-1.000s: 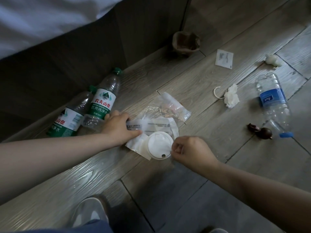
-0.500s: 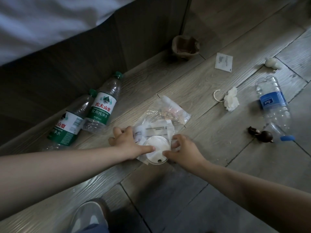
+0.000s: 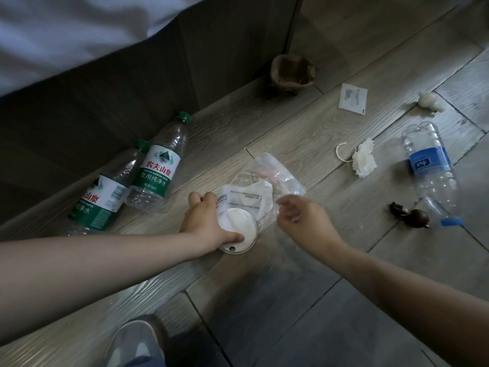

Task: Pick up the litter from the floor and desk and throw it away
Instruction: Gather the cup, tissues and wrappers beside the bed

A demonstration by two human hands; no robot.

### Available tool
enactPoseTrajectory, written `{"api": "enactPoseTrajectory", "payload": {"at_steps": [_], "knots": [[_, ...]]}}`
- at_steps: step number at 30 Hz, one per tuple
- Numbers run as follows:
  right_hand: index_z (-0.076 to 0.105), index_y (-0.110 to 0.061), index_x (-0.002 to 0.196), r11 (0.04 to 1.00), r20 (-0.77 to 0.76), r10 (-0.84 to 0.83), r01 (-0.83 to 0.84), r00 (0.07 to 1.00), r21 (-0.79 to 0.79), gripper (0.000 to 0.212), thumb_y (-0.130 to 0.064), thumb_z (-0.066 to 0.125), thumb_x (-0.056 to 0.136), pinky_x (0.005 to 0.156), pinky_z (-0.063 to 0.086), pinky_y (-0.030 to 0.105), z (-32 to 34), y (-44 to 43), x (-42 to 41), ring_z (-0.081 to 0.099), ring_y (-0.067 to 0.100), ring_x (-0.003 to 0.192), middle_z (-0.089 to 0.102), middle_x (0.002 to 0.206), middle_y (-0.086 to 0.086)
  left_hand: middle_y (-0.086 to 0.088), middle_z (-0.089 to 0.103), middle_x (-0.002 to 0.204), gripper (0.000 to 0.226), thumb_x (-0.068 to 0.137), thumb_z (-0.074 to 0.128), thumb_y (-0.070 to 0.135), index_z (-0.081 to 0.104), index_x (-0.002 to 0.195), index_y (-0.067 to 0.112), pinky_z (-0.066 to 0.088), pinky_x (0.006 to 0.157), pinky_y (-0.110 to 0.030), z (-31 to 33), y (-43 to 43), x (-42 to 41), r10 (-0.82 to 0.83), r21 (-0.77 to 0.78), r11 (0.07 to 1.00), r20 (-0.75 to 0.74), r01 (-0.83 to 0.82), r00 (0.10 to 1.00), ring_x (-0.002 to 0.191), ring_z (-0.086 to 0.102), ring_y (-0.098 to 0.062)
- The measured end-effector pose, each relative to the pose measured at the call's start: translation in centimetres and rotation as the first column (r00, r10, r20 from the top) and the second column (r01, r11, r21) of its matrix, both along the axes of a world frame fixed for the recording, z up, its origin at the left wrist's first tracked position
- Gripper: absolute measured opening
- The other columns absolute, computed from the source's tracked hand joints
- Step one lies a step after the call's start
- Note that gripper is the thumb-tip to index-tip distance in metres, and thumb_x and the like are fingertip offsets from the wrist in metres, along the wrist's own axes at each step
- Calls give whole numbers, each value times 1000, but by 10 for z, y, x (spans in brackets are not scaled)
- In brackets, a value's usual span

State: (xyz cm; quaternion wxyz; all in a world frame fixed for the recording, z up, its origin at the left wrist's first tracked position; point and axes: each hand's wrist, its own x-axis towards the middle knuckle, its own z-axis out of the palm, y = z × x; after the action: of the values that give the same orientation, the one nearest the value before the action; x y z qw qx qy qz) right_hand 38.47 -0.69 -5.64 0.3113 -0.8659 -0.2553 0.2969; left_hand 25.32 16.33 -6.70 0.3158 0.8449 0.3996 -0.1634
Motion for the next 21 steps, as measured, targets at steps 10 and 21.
{"api": "enactPoseTrajectory", "payload": {"at_steps": [10,21], "knots": [[35,-18,147,963,47,231,-221,972,-151,70,-25,63,83,109,36,38,-5,13,31,37,22,134,37,149,1,-3,26,130,122,45,92,46,19,139,21,45,88,-31,-3,7,6,-78,-10,997,36,79,996,111,51,-23],[53,-20,131,965,12,246,-246,969,86,42,-19,56,89,94,49,35,0,9,-19,52,10,114,49,133,-8,-11,24,135,151,51,90,48,-30,143,37,49,90,-33,1,15,23,-296,-21,955,-27,295,955,106,55,-26]]}}
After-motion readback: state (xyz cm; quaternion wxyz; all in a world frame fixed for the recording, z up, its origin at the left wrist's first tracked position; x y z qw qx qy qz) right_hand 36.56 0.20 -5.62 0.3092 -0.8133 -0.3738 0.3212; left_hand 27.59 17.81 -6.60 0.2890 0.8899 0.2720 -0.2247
